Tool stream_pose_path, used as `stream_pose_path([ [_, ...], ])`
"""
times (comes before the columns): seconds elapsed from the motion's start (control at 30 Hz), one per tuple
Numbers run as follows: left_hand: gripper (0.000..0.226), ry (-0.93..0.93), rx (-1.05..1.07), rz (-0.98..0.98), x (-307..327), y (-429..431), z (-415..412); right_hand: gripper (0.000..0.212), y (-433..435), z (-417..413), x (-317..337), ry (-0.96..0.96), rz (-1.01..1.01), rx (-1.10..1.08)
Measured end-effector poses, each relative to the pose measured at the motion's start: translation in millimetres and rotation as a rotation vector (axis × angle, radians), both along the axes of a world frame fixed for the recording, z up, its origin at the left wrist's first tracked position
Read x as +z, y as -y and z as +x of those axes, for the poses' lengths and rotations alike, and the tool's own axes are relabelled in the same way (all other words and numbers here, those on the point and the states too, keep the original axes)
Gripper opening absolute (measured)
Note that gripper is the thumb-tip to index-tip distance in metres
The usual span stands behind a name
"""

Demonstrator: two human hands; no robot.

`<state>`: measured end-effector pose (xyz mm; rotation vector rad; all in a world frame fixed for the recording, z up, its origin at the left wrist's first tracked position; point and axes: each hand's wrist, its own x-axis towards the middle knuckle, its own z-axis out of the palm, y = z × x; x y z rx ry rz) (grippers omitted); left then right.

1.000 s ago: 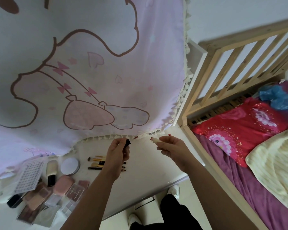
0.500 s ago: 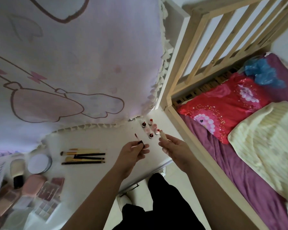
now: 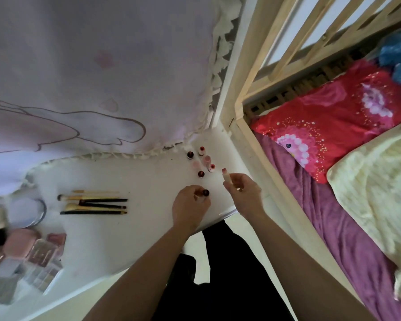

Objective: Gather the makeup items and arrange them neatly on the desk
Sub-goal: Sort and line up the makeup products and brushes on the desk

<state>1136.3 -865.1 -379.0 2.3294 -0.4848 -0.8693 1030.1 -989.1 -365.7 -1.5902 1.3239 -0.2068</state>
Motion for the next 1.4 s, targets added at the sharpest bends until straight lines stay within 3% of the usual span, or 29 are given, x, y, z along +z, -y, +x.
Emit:
stream_pose_path([
  [0.13,0.016,0.021,-0.005,0.009,-9,11,0,0.016,5,-1,-16,0.019,-0.127,0.243],
  [0.23,0.018,0.045,0.003,0.026,-11,17,-1,0.019,12,-3,-23,-0.070,-0.238,0.409],
  [0.4,0.021,0.066,0.047,0.029,-14,18,-2,0.022,24,-11,-28,-0.155,-0.231,0.446],
  [0.73,0.029,0.027,0.078,0.058,-14,20,2,0.029,29,0,-27,-0.102,-0.335,0.518],
  [0.93,0.029,0.007,-0.009,0.045,0,-2,17,0.050,18,-12,-29,-0.153,-0.207,0.402],
  [1.07,0.024,0.097,-0.041,-0.032,17,-36,45,0.060,-8,4,-14,-0.161,-0.379,0.134],
  [1.2,0.021,0.170,-0.018,-0.097,31,-91,82,0.057,-54,33,6,-0.088,-0.615,0.049],
  [1.27,0.019,0.188,-0.015,-0.110,38,-122,100,0.053,-83,51,15,-0.061,-0.658,0.057],
  [1.4,0.017,0.250,0.049,-0.111,49,-192,139,0.048,-150,96,25,-0.073,-0.621,0.273],
])
